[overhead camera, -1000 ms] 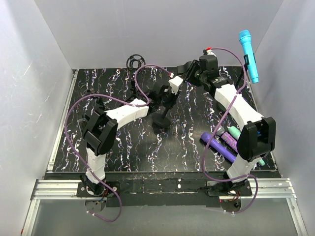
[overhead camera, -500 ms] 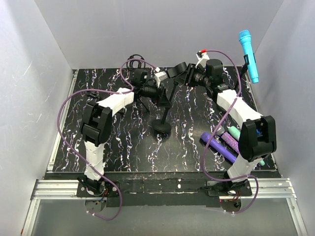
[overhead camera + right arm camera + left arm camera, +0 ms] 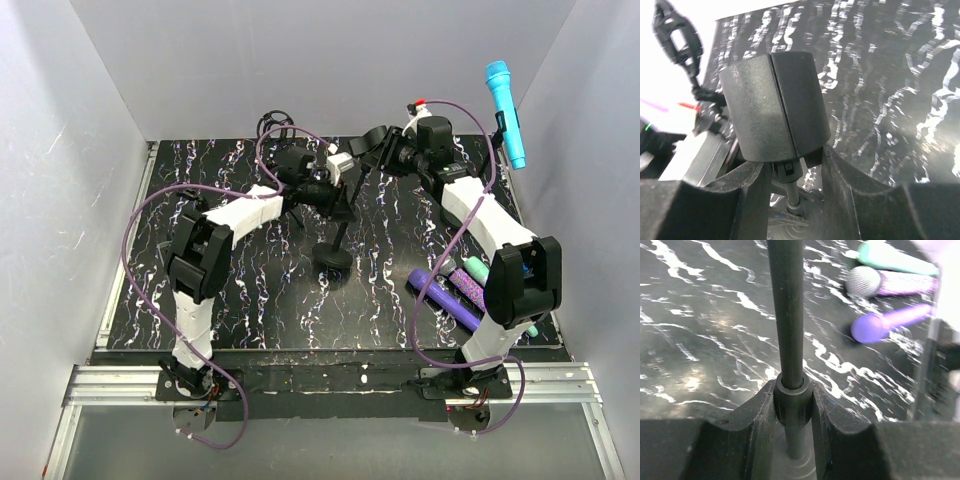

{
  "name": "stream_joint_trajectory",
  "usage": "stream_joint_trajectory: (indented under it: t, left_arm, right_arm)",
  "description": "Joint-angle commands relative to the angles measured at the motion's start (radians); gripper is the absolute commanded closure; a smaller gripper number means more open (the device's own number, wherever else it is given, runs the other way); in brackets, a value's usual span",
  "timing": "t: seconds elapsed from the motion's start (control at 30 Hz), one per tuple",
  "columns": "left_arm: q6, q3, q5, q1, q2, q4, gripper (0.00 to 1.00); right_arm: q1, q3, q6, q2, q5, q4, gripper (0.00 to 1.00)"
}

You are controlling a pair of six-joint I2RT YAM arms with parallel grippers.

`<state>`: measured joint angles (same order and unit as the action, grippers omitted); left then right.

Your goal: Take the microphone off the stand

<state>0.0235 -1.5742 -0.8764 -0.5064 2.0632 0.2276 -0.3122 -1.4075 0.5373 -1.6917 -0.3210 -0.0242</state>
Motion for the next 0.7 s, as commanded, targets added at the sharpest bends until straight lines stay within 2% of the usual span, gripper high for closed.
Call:
stream_joint_trajectory:
  t: [0.0,0.03,0.07,0.13,0.27,0.33,0.4,0.43,0.5,0.57,0.6,0.67]
  left_arm:
    - [0.023,0.046,0.756,-0.13,-0.173,-0.221,1.0]
    - [0.086,0.054,0.896,-0.17,-0.182,-0.272,1.0]
    - [0.152,0.052,0.968,-0.207,-0.178,-0.29,1.0]
    - [0.178,0.02,0.932,-0.218,-0.152,-0.252,1.0]
    - [0.129,-0.027,0.97,-0.216,-0.081,-0.128,1.0]
    - [0.096,-0.032,0.879,-0.198,-0.068,-0.083,1.0]
    - [0.087,-0.009,0.707,-0.182,-0.078,-0.077,1.0]
    - [0.09,-0.003,0.638,-0.176,-0.084,-0.07,0.95]
    - [0.095,0.003,0.504,-0.161,-0.098,-0.059,0.64]
    - [0.089,0.009,0.348,-0.141,-0.107,-0.06,0.45]
    - [0.069,0.014,0.296,-0.126,-0.109,-0.065,0.4]
    - [0.021,0.02,0.167,-0.097,-0.095,-0.082,0.39]
  right_arm:
    - [-0.042,-0.129,0.125,0.018,0.366,-0.319,0.99]
    - [-0.053,-0.148,0.141,0.015,0.431,-0.363,0.99]
    - [-0.067,-0.166,0.142,0.007,0.489,-0.393,0.99]
    - [-0.09,-0.179,0.136,-0.002,0.551,-0.41,0.99]
    - [-0.099,-0.18,0.107,-0.025,0.605,-0.392,0.99]
    - [-0.097,-0.165,0.067,-0.028,0.605,-0.361,0.99]
    - [-0.09,-0.142,0.018,-0.022,0.539,-0.307,0.99]
    - [-0.087,-0.13,-0.014,-0.019,0.502,-0.278,0.99]
    - [-0.082,-0.093,-0.083,-0.008,0.435,-0.203,0.99]
    - [-0.065,-0.073,-0.121,-0.003,0.381,-0.16,0.99]
    - [-0.059,-0.064,-0.134,-0.002,0.347,-0.148,0.99]
    - [-0.048,-0.044,-0.166,0.001,0.249,-0.112,0.99]
